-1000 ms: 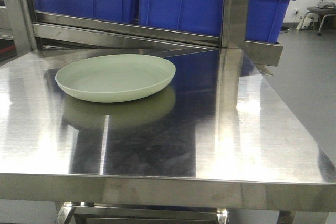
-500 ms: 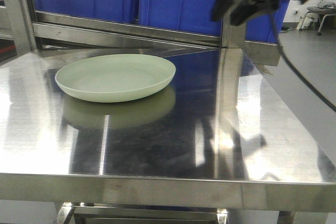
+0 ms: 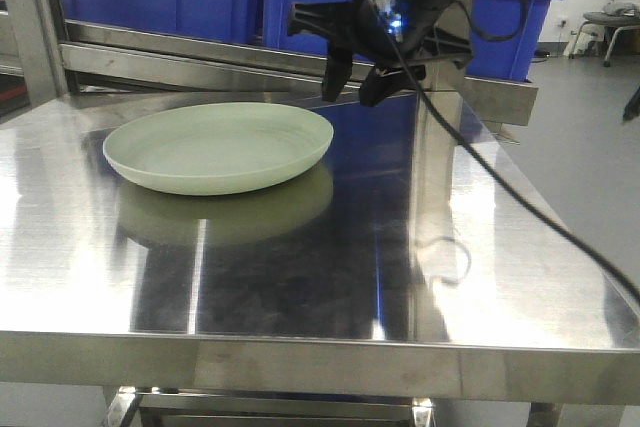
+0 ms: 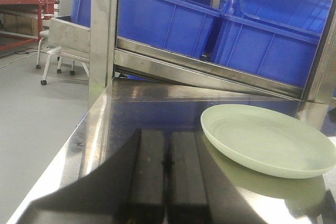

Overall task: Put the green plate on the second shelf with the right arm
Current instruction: 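Move the right gripper down to the rim of the green plate, then grasp the plate rim with the right gripper and lift it up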

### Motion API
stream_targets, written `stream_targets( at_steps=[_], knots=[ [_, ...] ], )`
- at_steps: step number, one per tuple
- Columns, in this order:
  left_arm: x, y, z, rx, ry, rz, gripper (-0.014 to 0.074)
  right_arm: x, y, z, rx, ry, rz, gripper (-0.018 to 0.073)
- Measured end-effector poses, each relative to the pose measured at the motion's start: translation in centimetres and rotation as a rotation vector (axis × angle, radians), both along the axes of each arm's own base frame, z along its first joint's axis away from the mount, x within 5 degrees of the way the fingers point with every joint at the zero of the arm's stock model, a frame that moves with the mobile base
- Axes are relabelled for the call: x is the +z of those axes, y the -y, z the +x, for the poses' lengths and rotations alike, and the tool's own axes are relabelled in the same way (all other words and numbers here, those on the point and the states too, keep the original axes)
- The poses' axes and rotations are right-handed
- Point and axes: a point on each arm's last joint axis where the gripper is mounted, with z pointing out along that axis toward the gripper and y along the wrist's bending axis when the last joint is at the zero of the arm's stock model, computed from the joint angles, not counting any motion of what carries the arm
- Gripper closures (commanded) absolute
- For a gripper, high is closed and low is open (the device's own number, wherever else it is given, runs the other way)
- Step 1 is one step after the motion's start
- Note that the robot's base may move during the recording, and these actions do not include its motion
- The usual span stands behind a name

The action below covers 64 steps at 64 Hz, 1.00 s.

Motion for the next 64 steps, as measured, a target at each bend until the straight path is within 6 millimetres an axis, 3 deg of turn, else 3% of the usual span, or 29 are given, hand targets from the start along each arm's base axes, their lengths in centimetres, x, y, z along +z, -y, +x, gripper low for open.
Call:
stream_targets(
  at_steps=[25,30,39,59,64],
  knots=[
    [0.0,0.0,0.0,0.000,0.000,0.000,0.0466,-3.7,-2.3,1.0,0.028,-0.058,-0.016,0.0211],
    [0.0,0.0,0.0,0.000,0.000,0.000,0.0466,-3.9,-2.3,1.1,0.033,-0.054,-0.030,0.0293],
    [0.0,0.0,0.0,0.000,0.000,0.000,0.0466,-3.9,-2.2,1.2,0.047,-0.030,-0.055,0.0523],
    [0.0,0.0,0.0,0.000,0.000,0.000,0.0466,-3.4,-2.3,1.4,0.046,-0.017,-0.050,0.0503],
    [0.0,0.0,0.0,0.000,0.000,0.000,0.0466,-2.4,-2.1,1.1,0.050,-0.007,-0.055,0.0503]
  ],
)
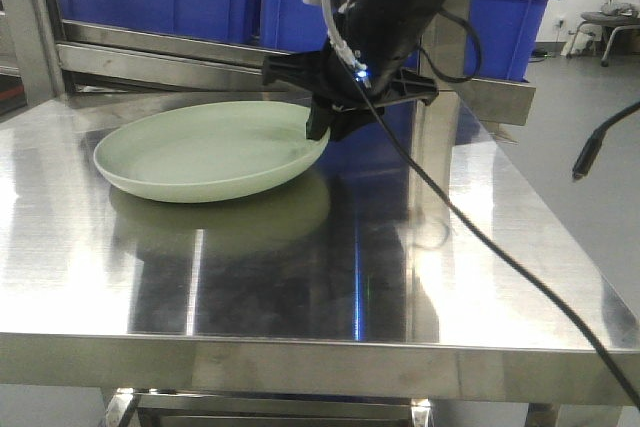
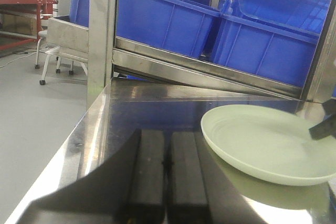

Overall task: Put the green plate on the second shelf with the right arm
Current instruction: 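Grasp the plate rim with the right gripper and lift it up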

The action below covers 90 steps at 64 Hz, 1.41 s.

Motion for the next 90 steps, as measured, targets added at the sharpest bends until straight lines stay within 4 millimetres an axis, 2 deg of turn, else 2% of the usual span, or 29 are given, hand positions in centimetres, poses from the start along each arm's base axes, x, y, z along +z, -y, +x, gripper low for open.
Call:
stream_targets(
  at_steps=[10,26,30,34,39,44,48,57,70,81,90],
  knots=[
    [0.0,0.0,0.0,0.000,0.000,0.000,0.0466,3.9,0.8,-1.1,0.019,0.046,-0.025,0.0503],
    [0.0,0.0,0.0,0.000,0.000,0.000,0.0466,12.6,3.3,-4.7,0.021,0.179,-0.044,0.0503],
    [0.0,0.0,0.0,0.000,0.000,0.000,0.0466,15.0,4.2,-6.0,0.004,0.229,-0.025,0.0503],
    [0.0,0.0,0.0,0.000,0.000,0.000,0.0466,16.5,5.1,-7.4,-0.020,0.256,-0.002,0.0503],
    [0.0,0.0,0.0,0.000,0.000,0.000,0.0466,18.7,6.8,-10.0,-0.052,0.310,0.024,0.0504],
    [0.0,0.0,0.0,0.000,0.000,0.000,0.0466,19.9,8.8,-13.0,-0.076,0.379,0.033,0.0504],
    [0.0,0.0,0.0,0.000,0.000,0.000,0.0466,20.3,11.0,-16.4,-0.097,0.456,0.020,0.0504],
    [0.0,0.0,0.0,0.000,0.000,0.000,0.0466,19.6,14.2,-21.1,-0.122,0.546,-0.021,0.0504],
    [0.0,0.0,0.0,0.000,0.000,0.000,0.0466,17.3,18.3,-26.4,-0.212,0.583,-0.097,0.0503],
    [0.0,0.0,0.0,0.000,0.000,0.000,0.0466,16.2,20.9,-30.9,-0.262,0.648,0.016,0.0503],
    [0.0,0.0,0.0,0.000,0.000,0.000,0.0466,13.6,23.4,-35.2,-0.306,0.709,0.081,0.0503]
  ],
)
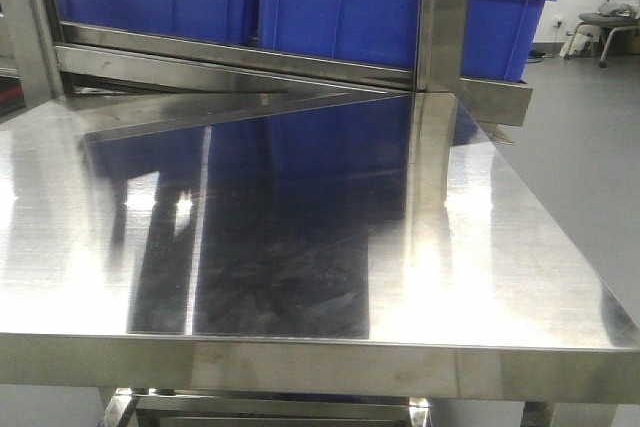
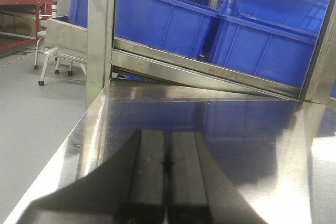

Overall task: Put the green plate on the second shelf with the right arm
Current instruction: 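Grasp the plate rim with the right gripper and lift it up, then hold the plate raised in the right gripper while turning away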

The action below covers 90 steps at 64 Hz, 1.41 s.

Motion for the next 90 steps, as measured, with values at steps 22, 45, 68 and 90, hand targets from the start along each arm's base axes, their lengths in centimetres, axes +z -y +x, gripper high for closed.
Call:
stream_targets(
  at_steps=[22,45,68,90],
  knots=[
    [0.0,0.0,0.0,0.000,0.000,0.000,0.0466,-5.1,0.9,-3.2,0.094,0.120,0.128,0.0510],
    [0.0,0.0,0.0,0.000,0.000,0.000,0.0466,-7.4,0.3,-2.4,0.105,0.089,0.068,0.0510],
    [0.0,0.0,0.0,0.000,0.000,0.000,0.0466,-7.3,0.2,-2.4,0.109,0.096,0.068,0.0510],
    [0.0,0.0,0.0,0.000,0.000,0.000,0.0466,-7.3,0.2,-2.4,0.109,0.096,0.068,0.0510]
  ],
)
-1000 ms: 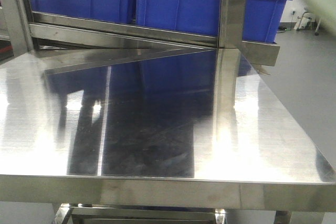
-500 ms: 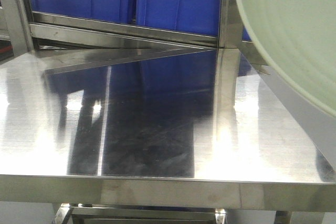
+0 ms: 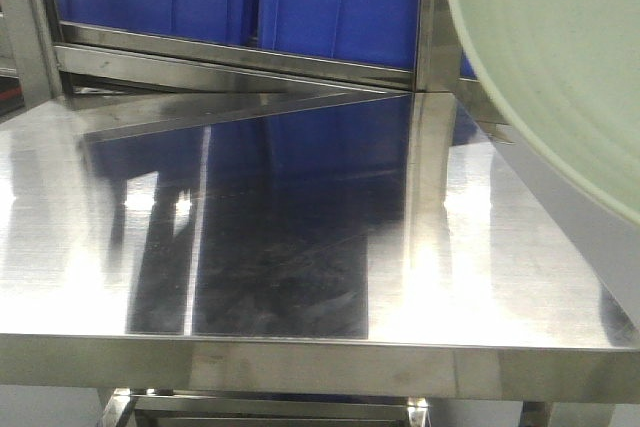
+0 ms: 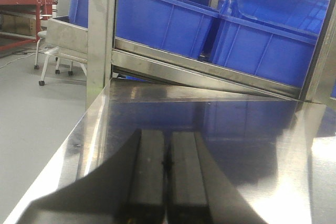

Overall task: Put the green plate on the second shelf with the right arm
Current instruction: 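Hold the plate raised in the right gripper while turning away, then drive the base toward the blue-bin shelving, plate held in right gripper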

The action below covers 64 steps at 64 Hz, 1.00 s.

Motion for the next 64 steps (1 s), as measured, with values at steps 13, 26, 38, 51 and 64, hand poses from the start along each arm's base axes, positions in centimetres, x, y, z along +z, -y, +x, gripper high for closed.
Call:
stream_targets(
  at_steps=[13,26,38,51,64],
  knots=[
    [0.00,0.00,0.00,0.000,0.000,0.000,0.0466,0.02,-0.01,0.00,0.001,0.002,0.000,0.0510],
    [0.00,0.00,0.00,0.000,0.000,0.000,0.0466,0.02,-0.01,0.00,0.001,0.002,0.000,0.0510],
    [0.00,0.00,0.00,0.000,0.000,0.000,0.0466,0.00,0.00,0.00,0.000,0.000,0.000,0.0510],
    [0.00,0.00,0.00,0.000,0.000,0.000,0.0466,0.00,0.00,0.00,0.000,0.000,0.000,0.0510],
    [0.00,0.00,0.00,0.000,0.000,0.000,0.0466,-0.01,0.01,0.00,-0.001,-0.001,0.000,0.0510]
  ],
)
